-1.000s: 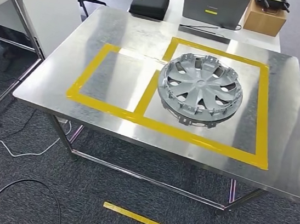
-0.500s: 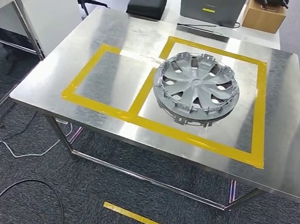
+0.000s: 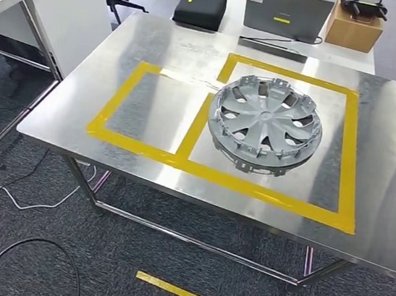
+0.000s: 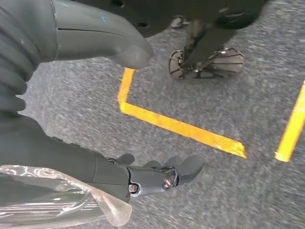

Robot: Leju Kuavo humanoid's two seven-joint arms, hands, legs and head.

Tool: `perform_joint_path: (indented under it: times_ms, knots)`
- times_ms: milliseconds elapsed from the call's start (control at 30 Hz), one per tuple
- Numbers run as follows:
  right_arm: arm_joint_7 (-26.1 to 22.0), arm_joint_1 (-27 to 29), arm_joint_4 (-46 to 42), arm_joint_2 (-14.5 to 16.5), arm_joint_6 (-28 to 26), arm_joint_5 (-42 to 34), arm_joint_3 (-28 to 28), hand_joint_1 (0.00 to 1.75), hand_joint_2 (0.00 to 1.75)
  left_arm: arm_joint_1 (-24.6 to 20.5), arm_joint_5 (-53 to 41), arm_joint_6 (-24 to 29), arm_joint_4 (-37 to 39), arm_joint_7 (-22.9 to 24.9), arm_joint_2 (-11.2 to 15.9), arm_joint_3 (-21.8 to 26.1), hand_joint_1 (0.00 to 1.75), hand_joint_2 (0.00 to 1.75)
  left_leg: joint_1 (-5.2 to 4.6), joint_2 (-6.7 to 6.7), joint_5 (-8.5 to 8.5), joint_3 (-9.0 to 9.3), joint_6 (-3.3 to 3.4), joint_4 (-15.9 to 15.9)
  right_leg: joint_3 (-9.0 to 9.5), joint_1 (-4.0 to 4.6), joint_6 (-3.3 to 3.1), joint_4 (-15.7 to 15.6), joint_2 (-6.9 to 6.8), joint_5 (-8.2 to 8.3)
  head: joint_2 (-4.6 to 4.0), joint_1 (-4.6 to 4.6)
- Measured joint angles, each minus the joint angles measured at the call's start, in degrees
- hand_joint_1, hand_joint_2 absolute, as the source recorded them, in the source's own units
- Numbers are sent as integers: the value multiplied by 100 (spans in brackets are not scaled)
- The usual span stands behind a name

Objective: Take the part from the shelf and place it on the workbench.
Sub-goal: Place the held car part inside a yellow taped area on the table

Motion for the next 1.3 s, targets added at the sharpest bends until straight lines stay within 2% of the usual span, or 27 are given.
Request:
perform_joint_path:
  times_ms: [33, 67, 167, 200, 233, 300, 333, 367, 400, 433, 467, 500, 533, 600, 667, 700, 767, 833, 867, 900, 933, 1000, 1067, 1133, 1200, 1233, 1300]
  knots:
    - [-1, -3, 1, 1, 2, 0, 0, 0, 175, -1, -7, 0, 0, 0, 1, 1, 175, 175, -8, -2, -42, 13, -34, 21, 132, 1, -35, -229, 7, 41, 0, -2]
    - [-1, -4, 1, 1, 4, -1, 0, 0, 175, -2, -15, -1, 0, 0, 1, 1, 175, 175, -17, -5, -74, 17, -66, 35, 201, 11, -81, -323, 14, 7, 0, -3]
    - [-2, 4, 0, 2, 3, -5, -3, 0, 175, -2, -25, -1, 0, 0, 2, 0, 175, 175, -5, 9, -150, 48, -146, 85, 275, 21, -223, -343, 7, -70, 0, -14]
    - [-3, 4, 0, 2, 3, -6, -4, 0, 175, -5, -23, 0, 0, 0, 3, 0, 175, 175, 2, 26, -213, 0, -175, 229, 318, 14, -263, -352, 0, -96, 0, -26]
    - [-4, 4, 0, 2, 4, -7, -4, 0, 175, -7, -18, 0, 0, 0, 5, -1, 175, 175, 7, 43, -310, -112, -200, 480, 369, 5, -297, -362, -10, -125, 0, -34]
    - [-8, 8, 1, 2, 7, -11, -4, 0, 175, -1, -2, 0, 0, 0, 6, -1, 175, 175, 9, 61, -559, -571, -232, 1277, 467, 8, -335, -363, -26, -215, 0, -49]
    - [-9, 13, 1, 2, 8, -15, -4, 0, 175, 6, 6, 0, 1, 0, 6, -1, 175, 175, 9, 61, -620, -809, -235, 1615, 525, 10, -337, -362, -30, -268, 0, -47]
    - [-9, 21, 1, 2, 8, -17, -4, 0, 175, 12, 12, 0, 1, 0, 6, -1, 175, 175, 7, 62, -574, -985, -227, 1802, 598, 12, -333, -363, -32, -330, 0, -50]
    - [-9, 27, 1, 2, 7, -19, -4, 0, 175, 16, 13, 0, 1, 0, 6, -1, 175, 175, 5, 62, -396, -1050, -208, 1751, 685, 13, -325, -363, -32, -395, 0, -50]
    - [-9, 30, 1, 2, 7, -19, -4, 0, 175, 19, 13, 0, 1, 0, 6, -1, 175, 175, -1, 63, -116, -1013, -178, 1488, 782, 14, -317, -365, -31, -464, 0, -49]
    - [-9, 33, 1, 3, 7, -18, -4, 0, 175, 20, 13, 0, 1, 0, 6, -1, 175, 175, -14, 67, 166, -916, -138, 1145, 858, 12, -306, -373, -31, -533, 0, -49]
    - [-12, 27, 3, 6, 7, -19, -5, 0, 175, 23, 14, -1, 2, 0, 6, -1, 175, 175, -39, 77, 351, -819, -98, 850, 918, 17, -283, -387, -32, -597, -1, -42]
    - [-14, 21, 4, 9, 7, -19, -5, 0, 175, 23, 14, -1, 2, 0, 6, -2, 175, 175, -67, 89, 405, -723, -53, 606, 952, 16, -252, -412, -38, -647, -2, -43]
    - [-18, 10, 8, 17, 9, -19, -7, 0, 175, 26, 16, -1, 3, 0, 5, -1, 175, 175, -108, 100, 286, -629, 10, 405, 1032, 18, -165, -475, -64, -665, -2, -51]
    - [-24, 4, 9, 21, 35, -21, -7, 0, 175, 34, 30, 0, 1, 0, 4, 1, 175, 175, -88, 84, 239, -510, 53, 255, 1101, 17, -92, -472, -83, -617, -1, -62]
    - [-31, -6, 10, 21, 62, -25, -7, 0, 175, 36, 40, 0, 1, 0, 4, -1, 175, 175, -71, 81, 233, -429, 78, 190, 1036, 21, -66, -321, -75, -591, -1, -54]
    - [-46, -30, 11, 21, 148, -41, -11, 0, 175, 28, 51, -1, 1, 0, 9, -5, 175, 175, -46, 101, 191, -288, 119, 108, 616, 22, -54, 310, -48, -667, -1, -21]
    - [-51, -23, 12, 20, 224, -64, -21, 0, 175, 19, 23, -1, 3, 0, 13, -13, 175, 175, -47, 127, 90, -193, 145, 94, 58, 26, -39, 971, -34, -939, -1, 0]
    - [-51, -5, 12, 19, 251, -75, -25, 0, 175, 20, 0, -1, 4, 0, 14, -17, 175, 175, -50, 138, 29, -129, 148, 94, -137, 28, -26, 1102, -33, -1043, 0, 2]
    - [-51, 13, 12, 19, 272, -86, -28, 0, 175, 22, -32, -2, 7, 0, 14, -21, 175, 175, -55, 154, -36, -46, 148, 94, -251, 32, -21, 1062, -36, -1020, 0, 6]
    - [-51, 26, 12, 19, 288, -95, -30, 0, 175, 24, -67, -2, 13, 0, 16, -26, 175, 175, -61, 180, -107, 55, 143, 94, -277, 38, -30, 843, -48, -835, 0, 6]
    - [-51, 29, 12, 16, 303, -114, -33, 0, 175, 30, -128, -3, 36, 0, 27, -41, 175, 175, -75, 258, -260, 264, 122, 96, -217, 77, -103, 220, -171, -220, 0, 2]
    - [-48, 12, 10, 12, 301, -123, -36, 0, 175, 41, -172, -4, 72, 0, 54, -58, 175, 175, -96, 344, -397, 385, 62, 96, -166, 139, -198, -107, -299, 89, -1, 8]
    - [-44, 4, 10, 8, 297, -125, -39, 0, 175, 54, -218, -6, 115, 7, 104, -82, 175, 175, -109, 410, -457, 461, -15, 120, -129, 160, -280, -133, -258, 92, -1, 8]
    - [-44, 2, 9, 5, 296, -128, -45, 0, 175, 59, -254, -8, 155, 30, 168, -118, 175, 175, -97, 372, -524, 503, -79, 226, -39, 124, -340, -184, -149, 123, 0, -12]
    - [-45, -7, 9, 5, 296, -130, -49, 0, 175, 58, -268, -6, 169, 39, 199, -133, 175, 175, -83, 313, -621, 449, -111, 371, 12, 105, -361, -212, -95, 122, 0, -26]
    - [-48, -28, 9, 4, 297, -131, -59, 0, 175, 61, -291, -3, 199, 53, 252, -149, 175, 175, -40, 200, -943, 133, -176, 956, 49, 85, -390, -239, 13, 106, 0, -54]
